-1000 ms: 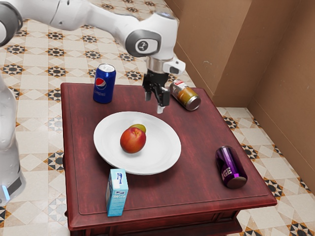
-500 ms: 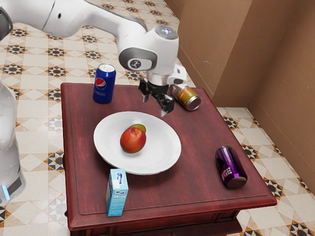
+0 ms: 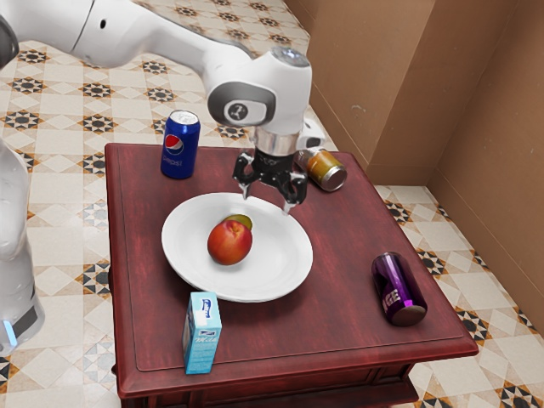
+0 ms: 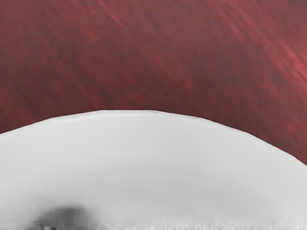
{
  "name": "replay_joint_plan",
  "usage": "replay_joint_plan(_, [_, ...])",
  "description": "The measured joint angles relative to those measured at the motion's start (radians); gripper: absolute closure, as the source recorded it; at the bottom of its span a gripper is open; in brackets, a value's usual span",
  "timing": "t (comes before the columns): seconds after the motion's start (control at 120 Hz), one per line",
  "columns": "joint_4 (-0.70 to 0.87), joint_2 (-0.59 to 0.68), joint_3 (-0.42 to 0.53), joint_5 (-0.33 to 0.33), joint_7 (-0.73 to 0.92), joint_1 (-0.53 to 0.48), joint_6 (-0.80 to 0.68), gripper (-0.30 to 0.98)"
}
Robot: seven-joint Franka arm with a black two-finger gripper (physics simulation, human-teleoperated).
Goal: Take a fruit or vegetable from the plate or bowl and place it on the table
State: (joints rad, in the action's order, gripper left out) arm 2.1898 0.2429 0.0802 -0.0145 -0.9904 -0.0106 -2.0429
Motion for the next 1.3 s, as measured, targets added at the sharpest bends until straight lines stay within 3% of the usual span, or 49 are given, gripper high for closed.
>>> replay_joint_plan(0.217, [0.005, -0.002, 0.054, 0.012, -0.075, 0.001, 0.003, 0.00])
replay_joint_plan(0.558, [0.004, -0.035, 0.065, 0.041, -0.156, 0.000, 0.007, 0.00])
replay_joint_plan(0.75, [0.000, -0.052, 0.064, 0.040, -0.184, 0.000, 0.002, -0.14])
replay_joint_plan(0.833, [-0.007, -0.043, 0.065, 0.039, -0.193, 0.000, 0.005, 0.00])
replay_joint_plan(1.3, [-0.019, 0.036, 0.066, 0.012, -0.225, 0.000, 0.217, 0.00])
